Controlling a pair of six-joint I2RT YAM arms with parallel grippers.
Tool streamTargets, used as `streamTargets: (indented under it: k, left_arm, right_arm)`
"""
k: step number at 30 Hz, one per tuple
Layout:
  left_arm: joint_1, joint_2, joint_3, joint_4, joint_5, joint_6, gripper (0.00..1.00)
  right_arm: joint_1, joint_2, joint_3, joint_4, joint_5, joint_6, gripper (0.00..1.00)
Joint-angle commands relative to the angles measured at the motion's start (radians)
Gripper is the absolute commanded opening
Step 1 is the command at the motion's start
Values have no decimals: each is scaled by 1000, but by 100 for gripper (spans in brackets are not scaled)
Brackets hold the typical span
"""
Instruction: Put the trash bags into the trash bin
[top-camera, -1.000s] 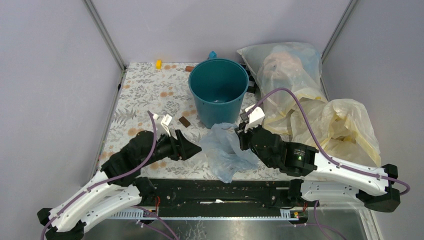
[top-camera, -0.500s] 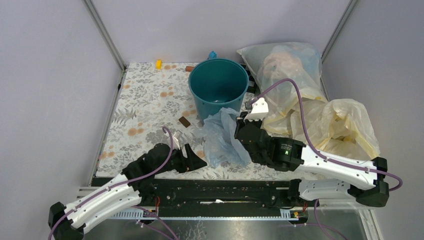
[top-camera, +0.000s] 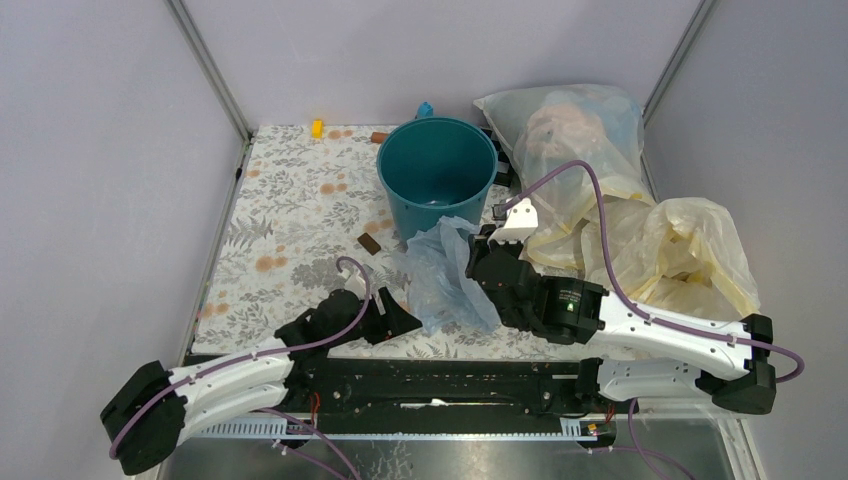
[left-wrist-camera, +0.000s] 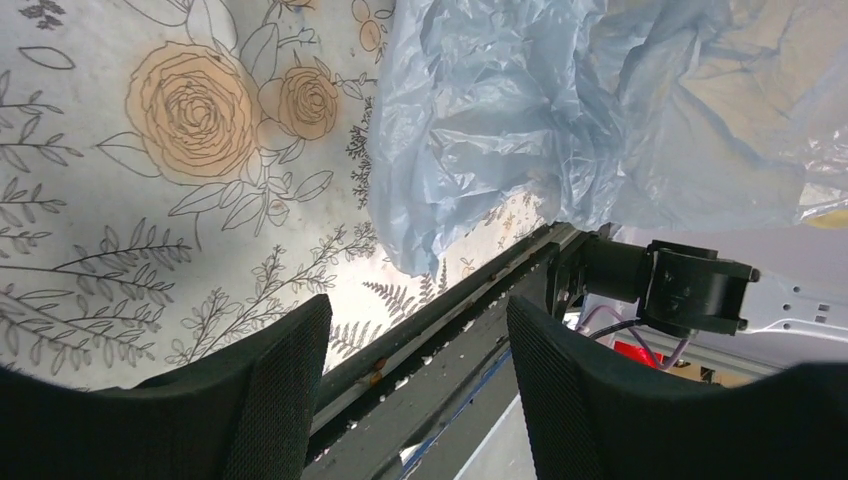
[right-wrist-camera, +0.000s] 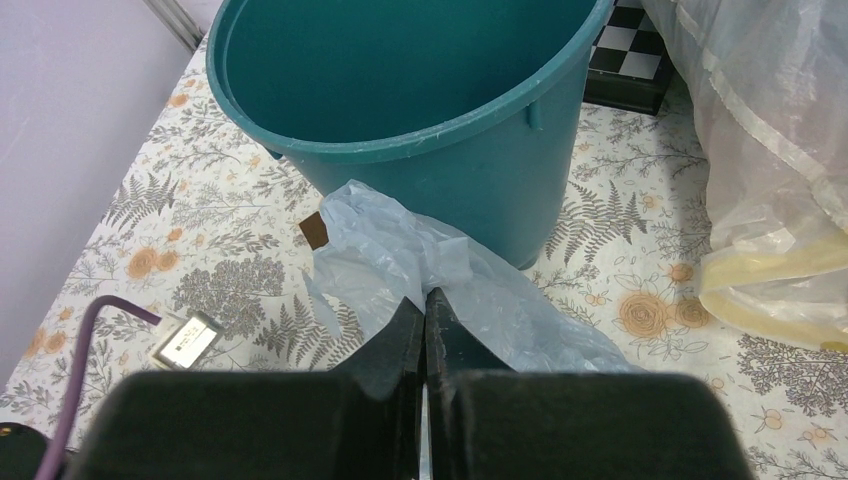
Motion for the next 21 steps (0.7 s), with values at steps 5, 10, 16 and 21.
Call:
streamTargets:
  k: [5,10,16,21]
  left_arm:
    - [-72,79,-28,257,-86,-80,66]
    - [-93,155,-30,289,-128,-127,60]
    - [-151,193,-35,284,-265,-210,58]
    - [-150,245,-29,345,-300,-251,48]
  right_arm:
    - [5,-8,-10,79,-14,37,0]
    - [5,-6,-13,94,-35,49,0]
    - [5,2,-3,99,-60,61,0]
    - [5,2,13,81,-77,66,0]
